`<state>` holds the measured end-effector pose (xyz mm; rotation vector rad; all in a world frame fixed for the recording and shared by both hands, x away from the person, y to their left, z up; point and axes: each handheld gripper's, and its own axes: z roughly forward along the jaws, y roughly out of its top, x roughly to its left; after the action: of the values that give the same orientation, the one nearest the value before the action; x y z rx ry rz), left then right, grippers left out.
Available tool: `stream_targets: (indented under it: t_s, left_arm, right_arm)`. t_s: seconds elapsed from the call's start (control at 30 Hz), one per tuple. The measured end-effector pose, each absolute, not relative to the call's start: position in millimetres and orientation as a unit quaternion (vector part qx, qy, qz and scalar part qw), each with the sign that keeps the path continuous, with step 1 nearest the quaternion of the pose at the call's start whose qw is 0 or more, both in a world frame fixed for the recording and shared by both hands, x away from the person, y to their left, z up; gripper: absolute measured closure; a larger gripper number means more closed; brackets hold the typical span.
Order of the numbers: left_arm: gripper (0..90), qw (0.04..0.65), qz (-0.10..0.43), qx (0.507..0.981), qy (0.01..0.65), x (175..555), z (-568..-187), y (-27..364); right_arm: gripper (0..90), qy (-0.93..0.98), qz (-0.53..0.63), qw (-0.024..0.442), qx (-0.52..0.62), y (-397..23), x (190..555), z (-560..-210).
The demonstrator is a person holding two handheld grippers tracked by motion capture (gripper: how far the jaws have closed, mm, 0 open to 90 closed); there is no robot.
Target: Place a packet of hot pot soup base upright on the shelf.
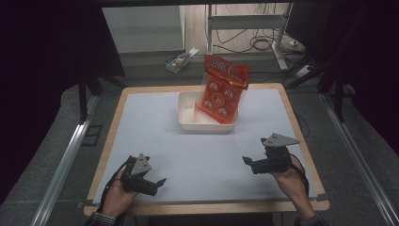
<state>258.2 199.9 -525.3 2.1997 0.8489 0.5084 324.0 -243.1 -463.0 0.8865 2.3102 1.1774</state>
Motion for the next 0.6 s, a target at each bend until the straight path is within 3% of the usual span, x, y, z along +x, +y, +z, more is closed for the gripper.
stream_targets:
  t_s: [0.6]
  left_arm:
    - [1.4,0.351,0.198,0.855,0.325,258.3,-526.5,197.9]
  right_arm:
    - [1.8,0.831,0.403,0.207,0.323,-260.3,304.6,-475.6]
